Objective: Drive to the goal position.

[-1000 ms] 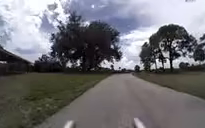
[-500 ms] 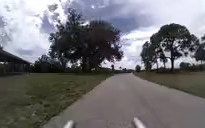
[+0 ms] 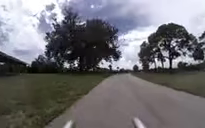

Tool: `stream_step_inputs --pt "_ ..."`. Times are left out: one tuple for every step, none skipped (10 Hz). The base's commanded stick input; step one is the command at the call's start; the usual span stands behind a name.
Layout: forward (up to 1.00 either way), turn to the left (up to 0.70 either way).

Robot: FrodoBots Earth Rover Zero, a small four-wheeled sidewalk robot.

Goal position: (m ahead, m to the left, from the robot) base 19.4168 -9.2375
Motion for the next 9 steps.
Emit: stream_step_inputs --pt "0.70 0.00" --pt "0.70 0.00" --pt "0.70 0.00" --pt "0.70 0.00" --pt "0.70 0.00" --pt "0.70 0.00" --pt "0.70 0.00" --pt "0.70 0.00" --pt "0.70 0.00"
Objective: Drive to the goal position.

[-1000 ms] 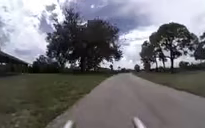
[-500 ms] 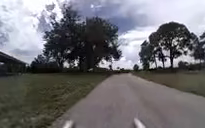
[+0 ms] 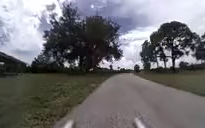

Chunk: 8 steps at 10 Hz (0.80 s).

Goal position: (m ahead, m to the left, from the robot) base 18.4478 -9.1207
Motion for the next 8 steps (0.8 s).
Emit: stream_step_inputs --pt "0.70 0.00" --pt "0.70 0.00" --pt "0.70 -0.03" --pt "0.70 -0.14" --pt "0.70 -0.34" --pt "0.70 -0.24" --pt "0.70 -0.07" --pt "0.70 0.00"
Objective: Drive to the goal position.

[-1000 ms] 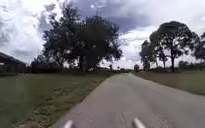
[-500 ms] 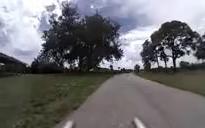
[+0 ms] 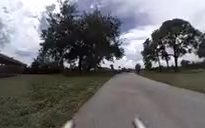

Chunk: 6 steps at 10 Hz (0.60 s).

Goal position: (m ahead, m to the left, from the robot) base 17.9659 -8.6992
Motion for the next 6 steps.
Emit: stream_step_inputs --pt "0.70 0.00" --pt "0.70 0.00" --pt "0.70 0.00" --pt "0.70 0.00" --pt "0.70 0.00" --pt "0.70 0.00"
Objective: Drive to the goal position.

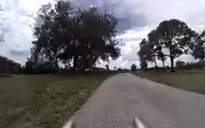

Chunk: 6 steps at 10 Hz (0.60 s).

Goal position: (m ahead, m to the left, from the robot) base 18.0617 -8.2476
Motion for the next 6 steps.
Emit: stream_step_inputs --pt "0.70 0.00" --pt "0.70 0.00" --pt "0.70 0.00" --pt "0.70 0.00" --pt "0.70 0.00" --pt "0.70 0.00"
